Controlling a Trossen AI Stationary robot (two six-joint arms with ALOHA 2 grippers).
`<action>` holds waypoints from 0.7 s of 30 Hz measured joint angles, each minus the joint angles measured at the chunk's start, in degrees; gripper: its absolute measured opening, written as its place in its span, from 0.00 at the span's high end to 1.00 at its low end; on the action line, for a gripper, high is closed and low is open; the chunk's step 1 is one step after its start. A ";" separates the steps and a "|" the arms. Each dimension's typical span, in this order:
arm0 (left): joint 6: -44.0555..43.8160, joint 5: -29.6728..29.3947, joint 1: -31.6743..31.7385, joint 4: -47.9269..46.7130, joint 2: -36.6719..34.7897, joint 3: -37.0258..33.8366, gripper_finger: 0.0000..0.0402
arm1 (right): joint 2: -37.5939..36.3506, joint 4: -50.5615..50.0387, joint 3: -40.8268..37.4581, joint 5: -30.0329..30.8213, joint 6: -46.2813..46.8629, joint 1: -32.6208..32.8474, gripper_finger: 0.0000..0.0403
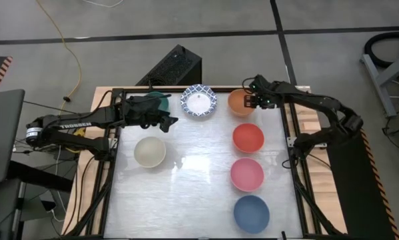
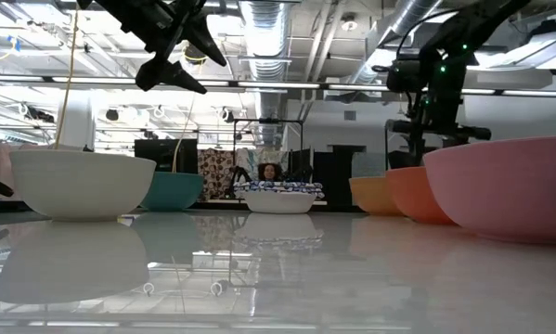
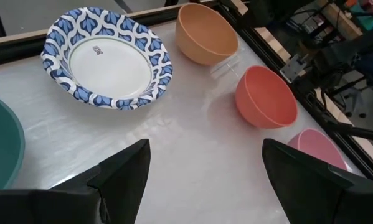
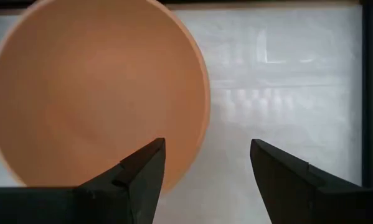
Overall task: Nest bowls inside each other by size order
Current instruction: Stack the brown bowl on top of the white and blue plate
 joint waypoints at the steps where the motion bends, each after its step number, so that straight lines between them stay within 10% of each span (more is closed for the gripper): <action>1: -0.02 -0.01 0.00 0.01 -0.01 0.00 0.26 | 0.00 0.72 -0.50 0.00 0.22 0.00 0.37; 21: -0.02 -0.04 0.00 0.00 0.00 0.00 0.26 | 2.35 8.51 -4.75 -1.84 3.25 -0.15 0.43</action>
